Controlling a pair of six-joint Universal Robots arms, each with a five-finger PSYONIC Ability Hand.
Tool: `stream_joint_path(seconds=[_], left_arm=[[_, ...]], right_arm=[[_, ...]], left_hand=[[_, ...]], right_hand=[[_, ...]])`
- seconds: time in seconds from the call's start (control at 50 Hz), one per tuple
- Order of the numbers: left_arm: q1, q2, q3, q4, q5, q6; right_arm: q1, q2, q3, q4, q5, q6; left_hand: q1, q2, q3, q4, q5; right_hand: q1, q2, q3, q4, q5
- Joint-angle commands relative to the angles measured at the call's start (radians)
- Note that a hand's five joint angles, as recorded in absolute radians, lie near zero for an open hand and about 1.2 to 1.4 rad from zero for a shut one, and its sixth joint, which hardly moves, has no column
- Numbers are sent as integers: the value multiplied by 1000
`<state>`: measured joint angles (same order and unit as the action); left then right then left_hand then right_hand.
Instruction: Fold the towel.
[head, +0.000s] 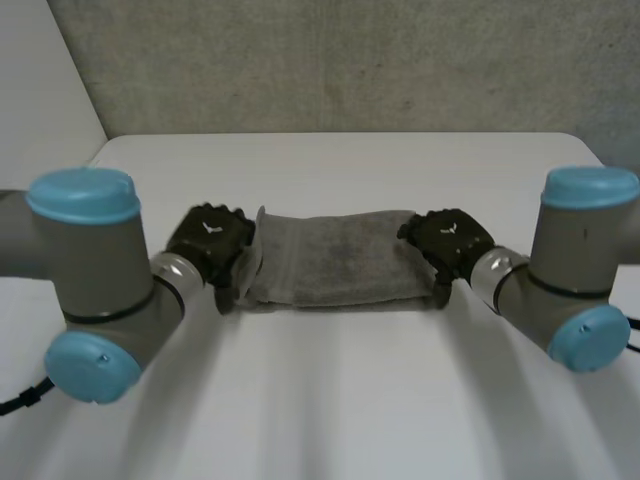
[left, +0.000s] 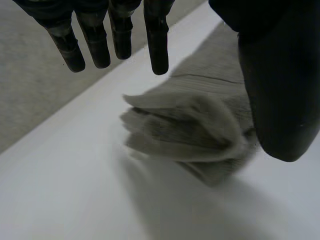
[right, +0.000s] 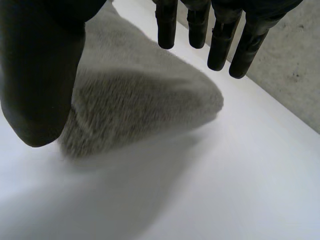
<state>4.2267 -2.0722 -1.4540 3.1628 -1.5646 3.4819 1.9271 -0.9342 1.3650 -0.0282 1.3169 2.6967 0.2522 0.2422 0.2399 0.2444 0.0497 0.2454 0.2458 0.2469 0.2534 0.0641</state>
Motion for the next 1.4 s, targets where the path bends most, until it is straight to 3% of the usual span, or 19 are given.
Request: stream_joint_path(seconds=[0.02,0.22,0.24,0.26,0.3,0.66,0.86,0.92,1.0,1.08,1.12,1.18,1.2,1.22,1.24,1.26,1.4], left_arm=[[-22,-22,1,34,-5,0],[-17,-6,14,34,-12,-7],[-17,-6,14,34,-12,-7],[-17,-5,12,34,-12,-7],[-17,-3,12,32,-12,-7],[-7,6,7,34,-14,-12],[-5,56,0,29,-15,-12],[4,70,17,31,-15,-14],[12,84,43,31,-18,-23],[21,98,76,31,-17,-108],[27,98,86,29,-17,-144],[38,96,98,29,-14,-190],[35,92,106,28,-14,-199],[35,92,106,28,-14,-199],[32,84,112,26,-14,-199],[32,84,112,26,-14,-199],[19,26,185,29,-14,-201]], right_arm=[[-8,43,51,-90,4,2],[-8,72,40,-144,2,112],[-8,71,42,-145,2,133],[-8,71,42,-145,2,134],[-8,69,40,-145,2,153],[-135,-69,109,-122,-44,132],[-201,-123,-44,94,-99,-51],[-142,-101,-150,120,-100,-57],[31,1,-315,123,-102,-5],[159,97,-429,136,-99,-3],[263,213,-538,178,-97,2],[306,278,-589,214,-88,-1],[340,325,-631,261,-87,-1],[361,360,-656,315,-87,-5],[362,360,-656,315,-87,-5],[369,374,-670,353,-85,-6],[306,313,-661,399,-73,17]], left_hand=[[-47,-37,-35,-40,-20],[-47,-37,-35,-40,-20],[-47,-37,-35,-40,-20],[-47,-37,-35,-40,-20],[-47,-37,-35,-40,-20],[-50,-40,-38,-43,-22],[-56,-46,-44,-49,-28],[-62,-52,-50,-54,-34],[-56,-46,-44,-49,-28],[-56,-46,-44,-48,-28],[-56,-46,-44,-49,-28],[-62,-52,-50,-54,-34],[-65,-55,-53,-57,-37],[-65,-55,-53,-57,-37],[-65,-55,-53,-57,-37],[-65,-55,-53,-57,-37],[-71,-61,-59,-63,-43]], right_hand=[[106,106,105,98,113],[521,520,519,513,527],[698,698,697,690,705],[700,699,698,692,707],[1109,1108,1107,1101,1116],[1151,1150,1149,1143,1158],[1151,1150,1149,1143,1158],[1151,1150,1149,1143,1158],[1151,1150,1149,1143,1158],[1151,1150,1149,1143,1158],[1151,1150,1149,1143,1158],[1151,1150,1149,1143,1158],[914,913,912,906,920],[156,155,154,147,162],[148,147,146,140,155],[-71,-71,-72,-79,-64],[-71,-71,-72,-79,-64]])
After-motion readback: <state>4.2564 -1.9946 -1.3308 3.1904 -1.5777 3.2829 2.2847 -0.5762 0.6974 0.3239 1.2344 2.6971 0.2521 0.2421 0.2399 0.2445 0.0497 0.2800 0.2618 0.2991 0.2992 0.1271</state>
